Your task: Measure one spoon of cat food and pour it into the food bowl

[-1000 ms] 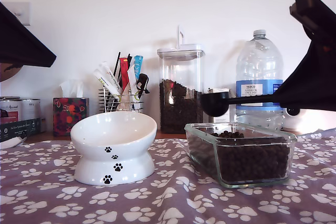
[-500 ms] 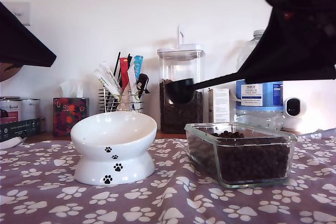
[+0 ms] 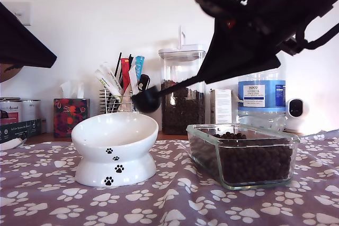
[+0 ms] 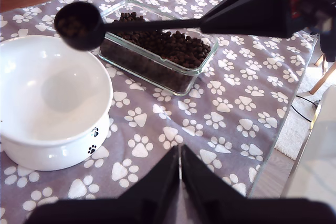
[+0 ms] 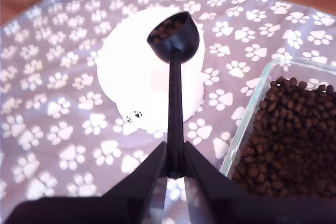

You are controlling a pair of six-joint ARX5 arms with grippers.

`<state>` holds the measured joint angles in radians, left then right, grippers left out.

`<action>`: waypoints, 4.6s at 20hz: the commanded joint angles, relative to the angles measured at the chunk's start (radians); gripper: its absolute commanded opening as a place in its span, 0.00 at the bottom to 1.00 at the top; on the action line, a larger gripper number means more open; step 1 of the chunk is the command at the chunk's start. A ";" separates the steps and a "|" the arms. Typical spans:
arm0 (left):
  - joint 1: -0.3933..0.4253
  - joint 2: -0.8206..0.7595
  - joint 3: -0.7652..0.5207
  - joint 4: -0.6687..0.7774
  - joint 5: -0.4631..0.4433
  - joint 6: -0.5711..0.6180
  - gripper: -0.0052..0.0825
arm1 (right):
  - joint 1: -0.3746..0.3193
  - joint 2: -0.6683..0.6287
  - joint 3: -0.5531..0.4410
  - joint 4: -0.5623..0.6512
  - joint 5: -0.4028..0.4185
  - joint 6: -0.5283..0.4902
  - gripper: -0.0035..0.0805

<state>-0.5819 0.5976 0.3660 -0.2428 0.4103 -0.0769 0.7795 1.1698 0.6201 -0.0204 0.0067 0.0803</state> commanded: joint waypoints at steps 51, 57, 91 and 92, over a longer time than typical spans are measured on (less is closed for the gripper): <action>-0.004 -0.002 -0.016 0.003 0.095 -0.017 0.04 | 0.214 0.266 0.149 0.175 0.547 -1.730 0.03; -0.004 -0.002 -0.016 -0.001 0.113 -0.028 0.04 | 0.253 0.294 0.173 0.188 0.589 -1.827 0.03; -0.003 -0.002 -0.016 -0.001 0.105 -0.027 0.04 | 0.035 0.011 0.175 -0.384 0.409 0.144 0.03; -0.003 -0.002 -0.016 -0.001 0.105 -0.027 0.04 | 0.001 0.011 0.174 -0.406 0.352 0.166 0.03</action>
<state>-0.5819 0.5976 0.3660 -0.2512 0.5152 -0.1020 0.8001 1.1854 0.7818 -0.4206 0.3908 0.2264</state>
